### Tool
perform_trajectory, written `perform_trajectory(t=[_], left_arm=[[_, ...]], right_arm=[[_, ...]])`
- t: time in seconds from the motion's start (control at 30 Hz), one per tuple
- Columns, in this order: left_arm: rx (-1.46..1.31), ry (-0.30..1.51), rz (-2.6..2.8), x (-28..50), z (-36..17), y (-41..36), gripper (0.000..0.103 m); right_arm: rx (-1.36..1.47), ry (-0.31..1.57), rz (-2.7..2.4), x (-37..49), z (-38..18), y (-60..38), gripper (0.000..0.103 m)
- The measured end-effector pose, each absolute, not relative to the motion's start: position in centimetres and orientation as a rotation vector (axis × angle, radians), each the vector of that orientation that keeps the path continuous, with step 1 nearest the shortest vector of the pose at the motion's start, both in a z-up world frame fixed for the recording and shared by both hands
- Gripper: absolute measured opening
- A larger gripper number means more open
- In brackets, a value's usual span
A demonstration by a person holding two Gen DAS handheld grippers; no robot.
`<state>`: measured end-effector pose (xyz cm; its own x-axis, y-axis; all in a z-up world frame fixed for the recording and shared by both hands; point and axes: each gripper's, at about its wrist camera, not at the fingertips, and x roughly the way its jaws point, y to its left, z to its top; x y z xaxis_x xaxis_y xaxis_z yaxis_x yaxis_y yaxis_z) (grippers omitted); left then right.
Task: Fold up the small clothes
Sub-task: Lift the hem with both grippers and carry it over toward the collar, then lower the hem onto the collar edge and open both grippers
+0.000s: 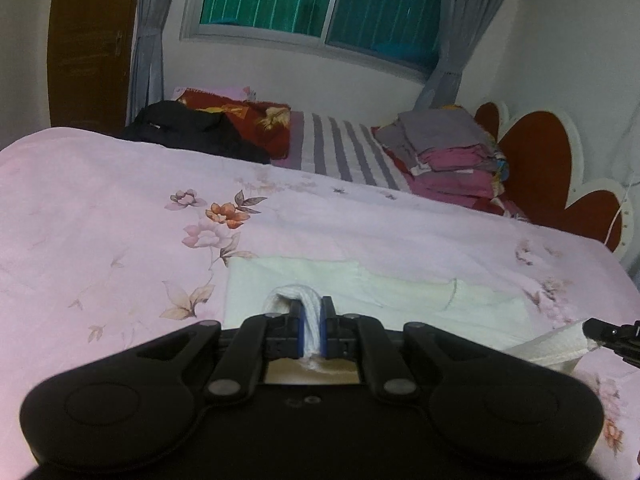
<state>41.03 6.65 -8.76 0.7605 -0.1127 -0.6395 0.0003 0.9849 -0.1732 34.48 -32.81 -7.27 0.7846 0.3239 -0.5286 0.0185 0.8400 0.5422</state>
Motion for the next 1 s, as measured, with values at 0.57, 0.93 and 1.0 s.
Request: perform_trajectory(t=[0.57, 0.93, 1.0], left_arm=[[-0.156, 0.829, 0.035, 49.3, -13.3, 5.8, 0.010], [-0.200, 0.777, 0.079, 50.2, -13.0, 7.5, 0.065], [-0.211, 0.728, 0.087, 49.9, -11.9, 8.4, 0.071]], right_arm=[[0.647, 0.781, 0.096, 44.0, -12.5, -33.6, 0.007], [0.604, 0.797, 0.055, 46.7, -13.7, -33.8, 0.008], [0.589, 0.788, 0.056, 46.8, -13.6, -34.1, 0.008]])
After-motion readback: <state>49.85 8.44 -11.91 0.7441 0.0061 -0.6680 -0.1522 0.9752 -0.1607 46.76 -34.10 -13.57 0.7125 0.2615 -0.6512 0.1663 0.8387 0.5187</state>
